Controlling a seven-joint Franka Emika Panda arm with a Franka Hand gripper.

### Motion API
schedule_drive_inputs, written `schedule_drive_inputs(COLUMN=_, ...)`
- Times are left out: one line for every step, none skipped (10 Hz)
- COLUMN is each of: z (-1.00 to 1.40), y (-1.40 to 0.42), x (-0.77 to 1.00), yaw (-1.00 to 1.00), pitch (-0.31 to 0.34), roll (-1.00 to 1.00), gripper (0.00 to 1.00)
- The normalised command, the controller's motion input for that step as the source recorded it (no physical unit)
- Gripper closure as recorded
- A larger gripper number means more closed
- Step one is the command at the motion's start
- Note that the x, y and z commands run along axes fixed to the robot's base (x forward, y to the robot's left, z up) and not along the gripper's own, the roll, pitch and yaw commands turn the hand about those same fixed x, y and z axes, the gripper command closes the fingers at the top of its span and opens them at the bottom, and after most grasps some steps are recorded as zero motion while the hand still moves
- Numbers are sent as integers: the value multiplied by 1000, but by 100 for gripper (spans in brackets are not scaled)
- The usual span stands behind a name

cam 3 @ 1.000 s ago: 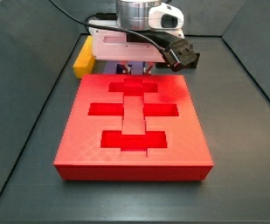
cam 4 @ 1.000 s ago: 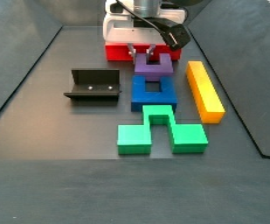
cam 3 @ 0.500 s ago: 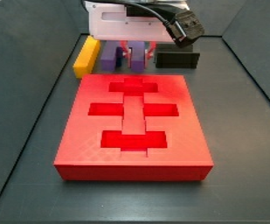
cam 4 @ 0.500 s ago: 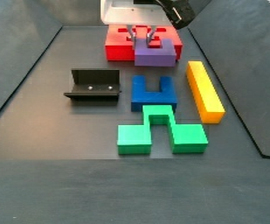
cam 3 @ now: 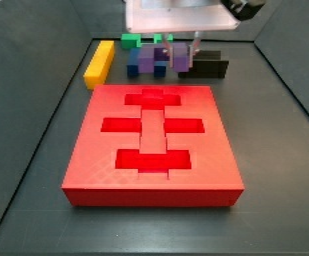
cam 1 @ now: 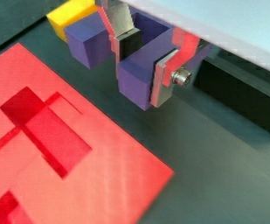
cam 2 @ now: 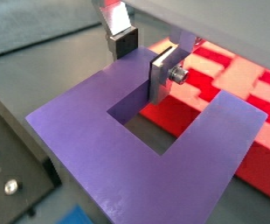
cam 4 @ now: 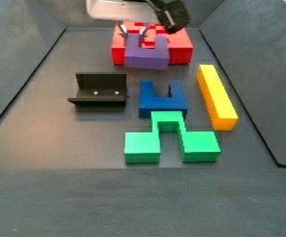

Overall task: Pick up the purple object. Move up. Place the purple object on the fixture. Regrasp the purple object. Move to above the board. Insert the purple object.
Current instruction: Place the purple object on the fixture.

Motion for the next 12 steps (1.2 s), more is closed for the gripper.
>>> schedule_drive_inputs(z=143, y=23, x=663, yaw=-131, pitch=-54, roll=-1000, gripper=100)
schedule_drive_inputs(z=120, y=14, x=663, yaw=-129, pitch=-77, roll=-1000, gripper=100)
schedule_drive_inputs(z=114, y=17, x=669, yaw=-131, pitch=-91, roll=-1000, gripper=100)
schedule_drive_inputs(z=123, y=17, x=674, yaw=-137, pitch=-91, roll=-1000, gripper=100)
schedule_drive_inputs(z=117, y=20, x=666, yaw=-131, pitch=-94, roll=-1000, gripper=100)
schedule_drive_inputs(z=100, y=40, x=657, yaw=-106, pitch=-100, roll=-1000, gripper=100)
schedule_drive_inputs(z=80, y=54, x=651, yaw=-80, pitch=-106, roll=-1000, gripper=100)
schedule_drive_inputs(z=49, y=69, x=669, yaw=-23, pitch=-109, roll=-1000, gripper=100)
schedule_drive_inputs(z=31, y=71, x=666, yaw=0, pitch=-100, roll=-1000, gripper=100)
schedule_drive_inputs(z=29, y=71, x=666, yaw=0, pitch=-97, roll=-1000, gripper=100)
schedule_drive_inputs(z=117, y=123, x=709, yaw=-11, pitch=-23, roll=-1000, gripper=100)
schedule_drive_inputs(z=460, y=434, x=649, yaw=0, pitch=94, roll=-749, gripper=100)
